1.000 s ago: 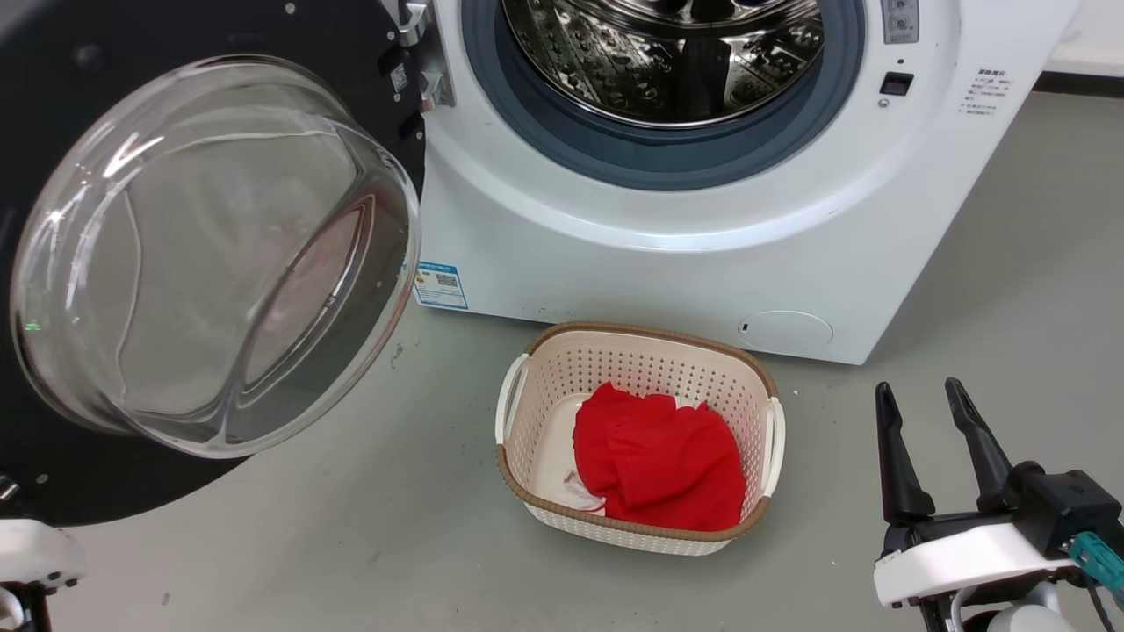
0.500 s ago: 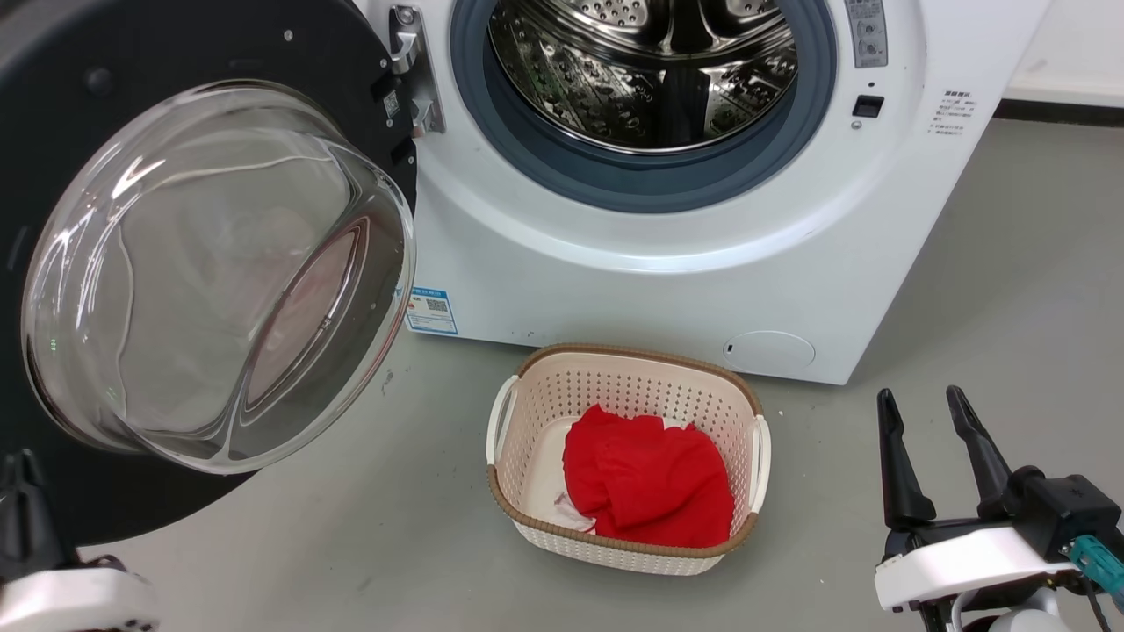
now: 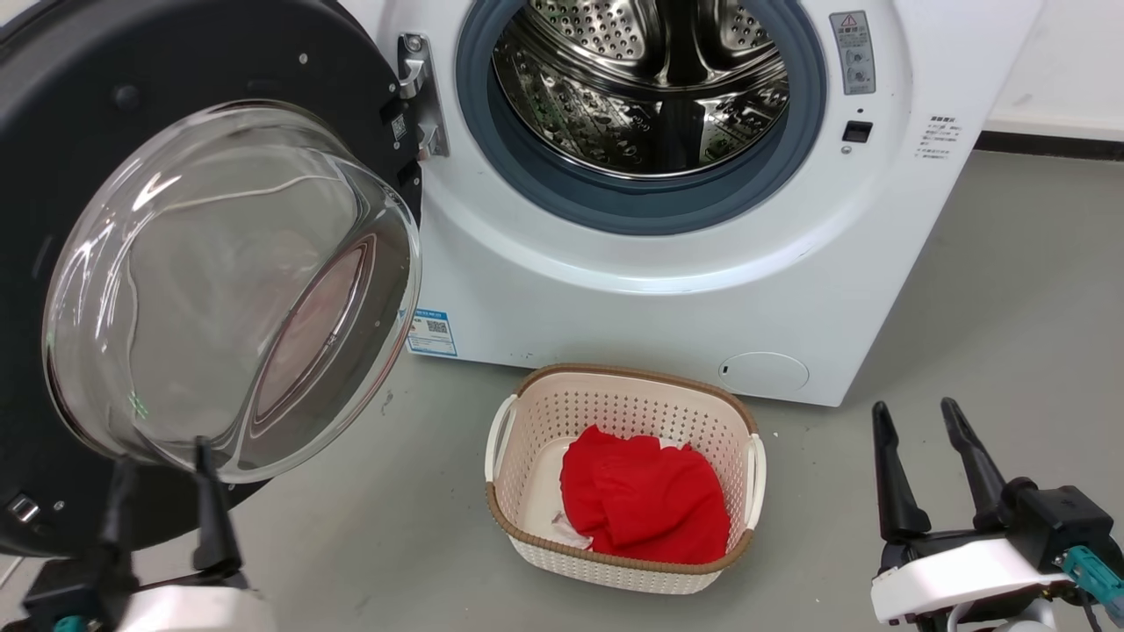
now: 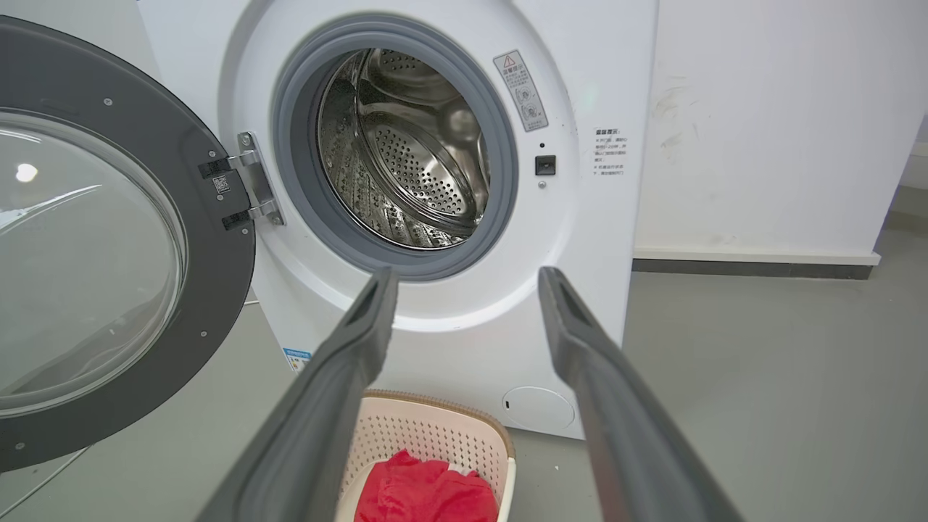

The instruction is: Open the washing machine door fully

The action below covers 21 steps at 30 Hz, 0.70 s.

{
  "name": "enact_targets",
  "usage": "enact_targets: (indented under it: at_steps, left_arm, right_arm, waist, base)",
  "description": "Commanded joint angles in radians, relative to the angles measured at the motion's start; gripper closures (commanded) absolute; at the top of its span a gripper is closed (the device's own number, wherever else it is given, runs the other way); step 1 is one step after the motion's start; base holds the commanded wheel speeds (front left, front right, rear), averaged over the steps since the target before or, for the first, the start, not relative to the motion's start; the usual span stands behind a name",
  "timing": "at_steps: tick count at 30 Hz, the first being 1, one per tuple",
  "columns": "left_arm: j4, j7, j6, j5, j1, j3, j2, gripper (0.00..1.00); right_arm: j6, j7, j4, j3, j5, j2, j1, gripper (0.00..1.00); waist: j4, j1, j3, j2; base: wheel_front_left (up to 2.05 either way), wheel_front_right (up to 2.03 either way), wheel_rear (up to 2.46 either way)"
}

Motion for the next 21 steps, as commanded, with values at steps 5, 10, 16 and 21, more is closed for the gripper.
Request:
enact_targets:
  at_steps: [5,10,16,21]
  left_arm:
    - [0.020,-0.002,-0.032,0.029,-0.045,-0.057,-0.015,0.00]
    - [0.043,-0.002,-0.060,0.046,-0.088,-0.119,-0.028,0.00]
    - [0.053,-0.002,-0.072,0.050,-0.110,-0.153,-0.030,0.00]
    - [0.052,-0.002,-0.078,0.052,-0.111,-0.164,-0.032,0.00]
  right_arm:
    - [-0.001,0.004,-0.003,0.003,-0.014,0.002,0.008,0.00]
    - [-0.001,0.016,-0.014,-0.004,-0.032,0.002,0.017,0.00]
    - [-0.001,0.026,-0.029,-0.012,-0.040,0.002,0.015,0.00]
    - [-0.001,0.031,-0.041,-0.010,-0.037,0.002,0.022,0.00]
  waist:
    - [-0.030,0.0000,-0.013,0.0000]
    - [-0.083,0.0000,-0.018,0.0000]
    - [-0.128,0.0000,-0.014,0.0000]
    - [-0.157,0.0000,-0.009,0.0000]
  base:
    - [0.00,0.00,0.00]
    - [0.00,0.00,0.00]
    - [0.00,0.00,0.00]
    - [0.00,0.00,0.00]
